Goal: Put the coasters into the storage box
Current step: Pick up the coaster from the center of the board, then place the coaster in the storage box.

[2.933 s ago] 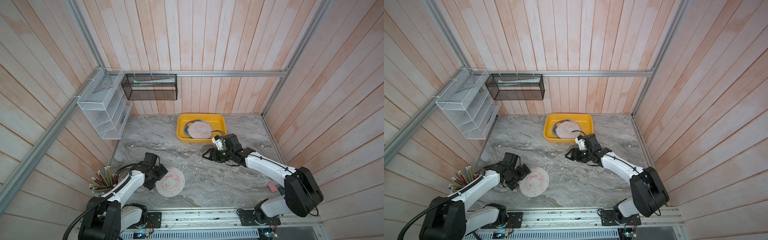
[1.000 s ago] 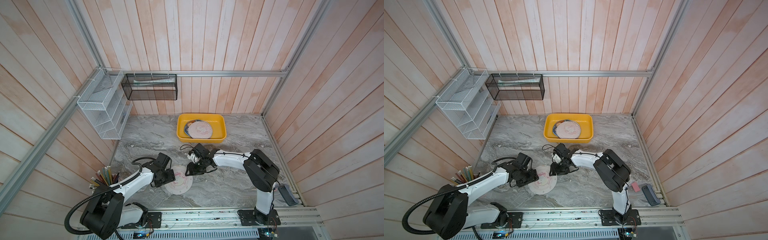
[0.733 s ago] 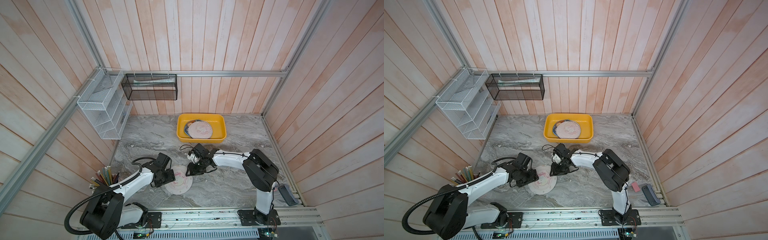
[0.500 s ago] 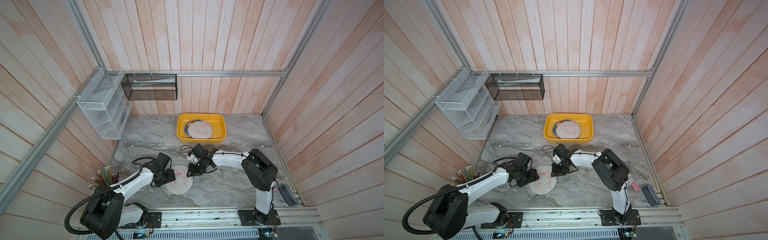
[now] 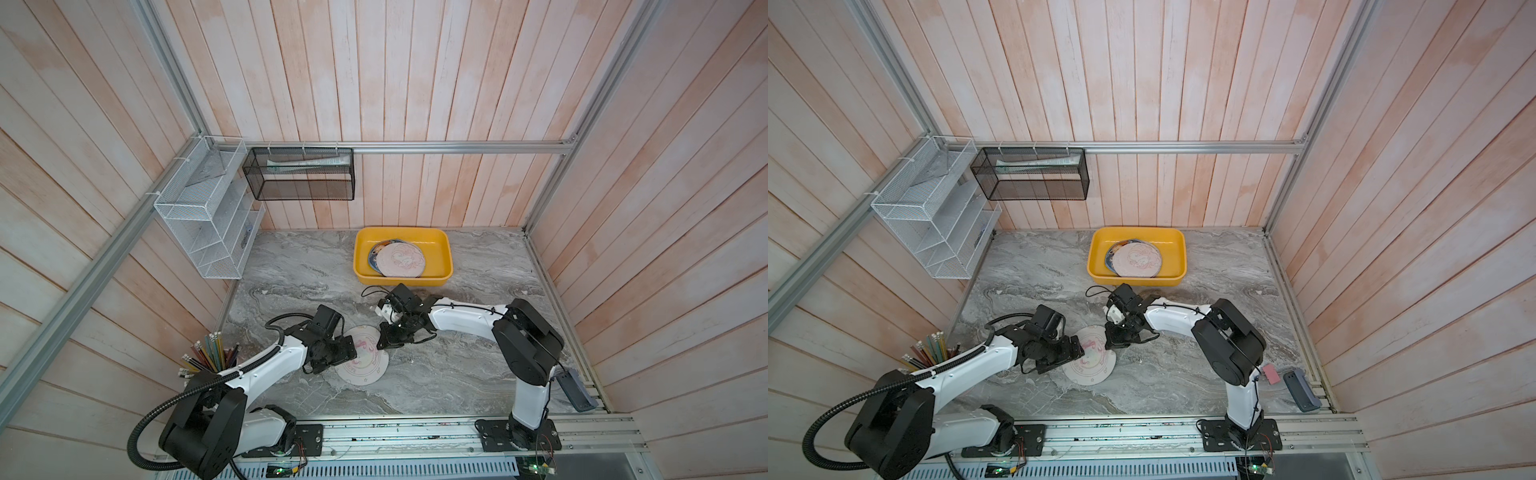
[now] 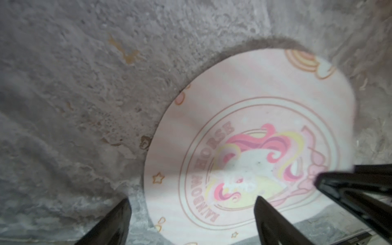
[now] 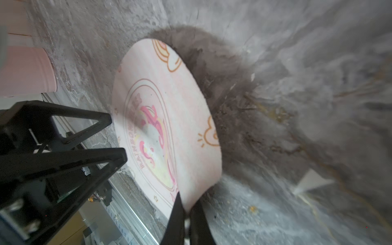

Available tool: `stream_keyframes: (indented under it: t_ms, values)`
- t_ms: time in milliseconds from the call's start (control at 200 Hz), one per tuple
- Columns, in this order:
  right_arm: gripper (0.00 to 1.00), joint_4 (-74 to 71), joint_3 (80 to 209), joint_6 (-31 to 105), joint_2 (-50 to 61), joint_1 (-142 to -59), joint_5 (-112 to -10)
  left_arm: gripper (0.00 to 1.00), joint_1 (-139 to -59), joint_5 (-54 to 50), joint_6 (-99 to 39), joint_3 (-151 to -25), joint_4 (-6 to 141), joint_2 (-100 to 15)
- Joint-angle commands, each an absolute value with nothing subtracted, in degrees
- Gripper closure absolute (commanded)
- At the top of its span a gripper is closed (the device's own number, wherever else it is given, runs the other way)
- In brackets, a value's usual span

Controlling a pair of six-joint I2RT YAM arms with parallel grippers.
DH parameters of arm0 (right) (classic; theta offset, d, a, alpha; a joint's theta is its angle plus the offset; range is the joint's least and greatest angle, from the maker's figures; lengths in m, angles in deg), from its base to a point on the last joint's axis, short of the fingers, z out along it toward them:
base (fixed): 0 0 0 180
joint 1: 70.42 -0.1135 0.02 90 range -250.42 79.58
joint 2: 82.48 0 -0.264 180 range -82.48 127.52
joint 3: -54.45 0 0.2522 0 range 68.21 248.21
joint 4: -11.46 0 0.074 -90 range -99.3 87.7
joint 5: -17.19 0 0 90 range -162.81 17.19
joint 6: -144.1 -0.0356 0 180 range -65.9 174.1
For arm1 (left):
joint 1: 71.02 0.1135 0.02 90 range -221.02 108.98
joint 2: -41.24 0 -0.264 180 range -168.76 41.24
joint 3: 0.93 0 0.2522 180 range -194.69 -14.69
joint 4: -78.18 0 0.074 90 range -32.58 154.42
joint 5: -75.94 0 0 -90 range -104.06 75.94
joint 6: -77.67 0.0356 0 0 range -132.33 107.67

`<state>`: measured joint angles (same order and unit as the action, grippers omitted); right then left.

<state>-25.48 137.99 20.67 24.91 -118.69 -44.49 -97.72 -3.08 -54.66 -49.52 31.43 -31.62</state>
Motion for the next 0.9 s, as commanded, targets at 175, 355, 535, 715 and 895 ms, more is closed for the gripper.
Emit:
stream_keyframes:
  t_ms: [175, 355, 535, 715, 895]
  values:
    - [1.0, -35.39, 151.93, 26.26, 21.19, -114.79, -47.58, 0.0, -96.85, -6.37, -53.99, -50.91, 31.71, -29.77]
    - [1.0, -36.21, 160.47, 27.97, 24.17, -111.72, -45.6, 0.0, -96.34, -5.71, -54.17, -50.11, 33.19, -30.02]
    - [1.0, -38.99, 173.28, 30.73, 30.43, -109.64, -46.0, 0.01, -95.99, -5.88, -53.99, -49.52, 33.55, -29.83]
    - [1.0, -44.24, 190.09, 33.17, 40.4, -107.28, -48.33, 0.0, -95.76, -5.49, -54.26, -49.25, 34.19, -30.21]
    - [1.0, -47.16, 201.0, 33.58, 47.96, -103.88, -49.05, 0.0, -95.67, -5.67, -54.17, -49.63, 33.92, -30.0]
